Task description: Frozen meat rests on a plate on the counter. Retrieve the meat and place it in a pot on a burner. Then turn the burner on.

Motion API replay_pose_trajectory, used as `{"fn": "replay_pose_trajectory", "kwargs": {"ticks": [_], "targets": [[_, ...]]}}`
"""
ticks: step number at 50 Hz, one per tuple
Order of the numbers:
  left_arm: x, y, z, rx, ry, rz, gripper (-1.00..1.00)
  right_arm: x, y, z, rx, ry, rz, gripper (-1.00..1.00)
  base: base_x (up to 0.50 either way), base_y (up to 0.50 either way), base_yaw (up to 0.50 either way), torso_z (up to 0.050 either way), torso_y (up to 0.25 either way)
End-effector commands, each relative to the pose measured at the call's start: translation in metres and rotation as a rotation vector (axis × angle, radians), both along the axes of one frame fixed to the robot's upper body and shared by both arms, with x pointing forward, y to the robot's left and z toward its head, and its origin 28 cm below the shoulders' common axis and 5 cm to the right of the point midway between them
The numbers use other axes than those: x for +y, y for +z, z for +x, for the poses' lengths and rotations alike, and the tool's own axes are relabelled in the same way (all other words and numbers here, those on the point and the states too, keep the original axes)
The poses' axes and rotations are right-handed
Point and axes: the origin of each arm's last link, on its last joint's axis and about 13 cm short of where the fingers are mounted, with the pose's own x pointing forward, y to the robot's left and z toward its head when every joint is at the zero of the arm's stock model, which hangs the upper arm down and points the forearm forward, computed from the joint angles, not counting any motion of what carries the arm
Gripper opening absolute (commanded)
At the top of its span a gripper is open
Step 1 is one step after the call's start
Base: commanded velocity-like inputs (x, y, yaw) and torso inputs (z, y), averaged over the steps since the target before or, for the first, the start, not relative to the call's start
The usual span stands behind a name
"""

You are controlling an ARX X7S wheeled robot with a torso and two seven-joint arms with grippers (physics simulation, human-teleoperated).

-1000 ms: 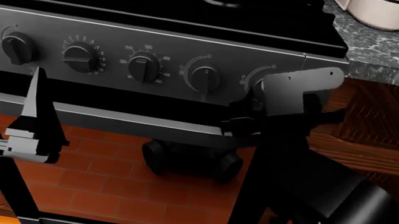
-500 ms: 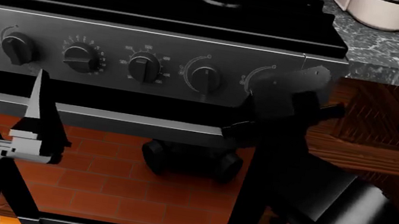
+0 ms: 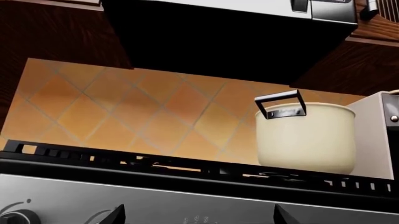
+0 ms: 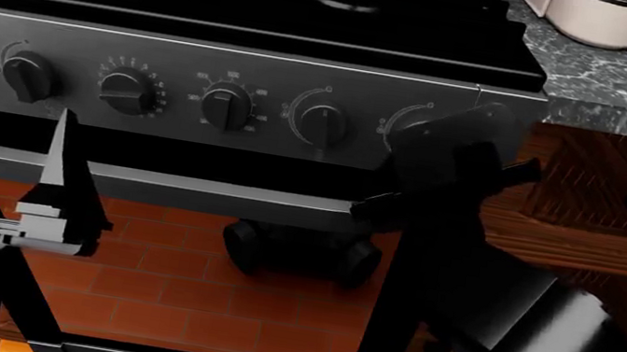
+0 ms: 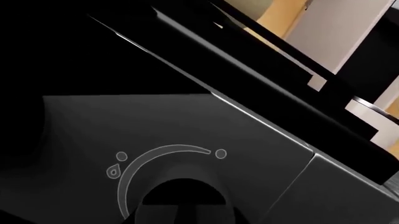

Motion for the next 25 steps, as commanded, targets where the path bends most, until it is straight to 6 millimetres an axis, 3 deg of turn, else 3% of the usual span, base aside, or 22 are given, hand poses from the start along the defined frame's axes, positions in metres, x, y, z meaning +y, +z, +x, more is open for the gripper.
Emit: {"fn": "replay_pose_trajectory", "kwargs": {"ticks": [1, 25], "targets": [[0.0, 0.0, 0.0, 0.003, -0.002, -0.002, 1.0, 0.013, -0.009, -0.008, 0.137, 0.136, 0.1, 1.0, 0.0, 0.0, 0.01, 0.0, 0.0], [-0.001, 0.001, -0.003, -0.007, -0.01, -0.001, 1.0, 0.005, 0.001, -0.021, 0.055, 0.068, 0.133, 1.0, 0.0, 0.0, 0.0, 0.0, 0.0]]}}
